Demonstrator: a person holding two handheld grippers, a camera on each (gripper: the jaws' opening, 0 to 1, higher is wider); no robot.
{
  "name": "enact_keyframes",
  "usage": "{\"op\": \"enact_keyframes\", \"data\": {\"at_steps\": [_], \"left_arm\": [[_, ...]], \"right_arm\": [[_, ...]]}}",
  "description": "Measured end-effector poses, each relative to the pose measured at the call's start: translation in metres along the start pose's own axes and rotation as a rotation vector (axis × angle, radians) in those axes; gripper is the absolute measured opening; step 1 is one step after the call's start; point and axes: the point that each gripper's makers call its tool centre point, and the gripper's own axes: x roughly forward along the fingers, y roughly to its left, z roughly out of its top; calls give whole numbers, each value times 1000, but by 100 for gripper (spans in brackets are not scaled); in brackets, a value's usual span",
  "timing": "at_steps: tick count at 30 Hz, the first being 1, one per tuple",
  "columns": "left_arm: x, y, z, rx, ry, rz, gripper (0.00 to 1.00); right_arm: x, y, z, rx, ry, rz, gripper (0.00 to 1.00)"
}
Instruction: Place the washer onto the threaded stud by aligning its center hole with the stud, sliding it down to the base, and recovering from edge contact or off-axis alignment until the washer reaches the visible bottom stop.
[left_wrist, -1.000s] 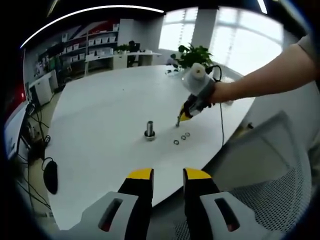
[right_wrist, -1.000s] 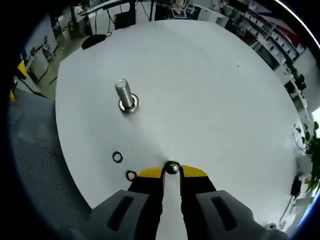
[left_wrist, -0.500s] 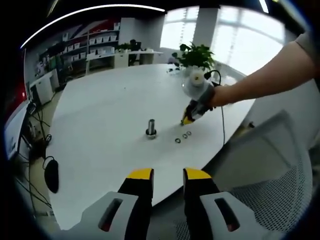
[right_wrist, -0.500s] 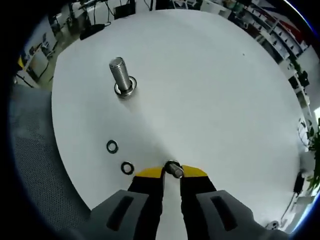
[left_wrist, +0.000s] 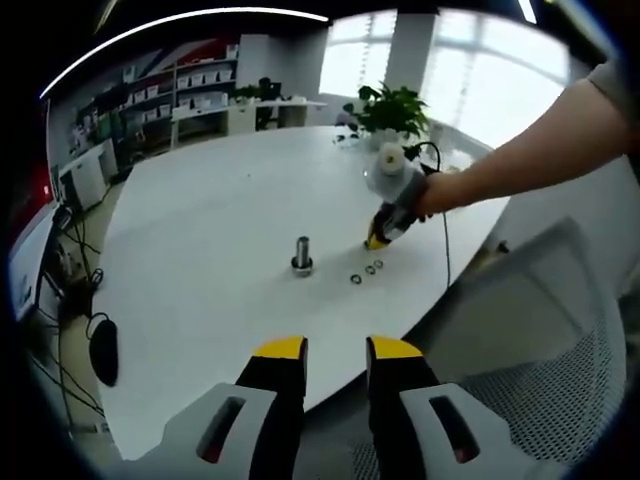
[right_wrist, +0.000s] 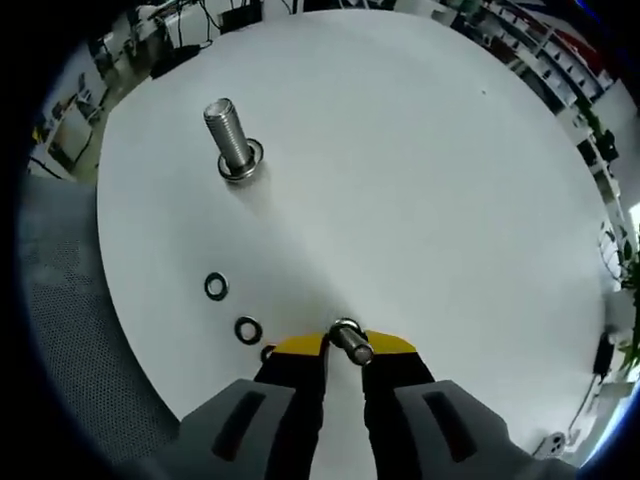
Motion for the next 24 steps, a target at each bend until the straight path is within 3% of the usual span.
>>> {"op": "enact_keyframes", "data": {"at_steps": [13,24], "left_arm": [[-1,-1,3,-2,-15,-7,21],[0,-3,3,3,-14,-16,21]], "right_arm": [[-10,4,-21,11,26,-4,20],[-18,34,-22,0,-10,89,27]]}}
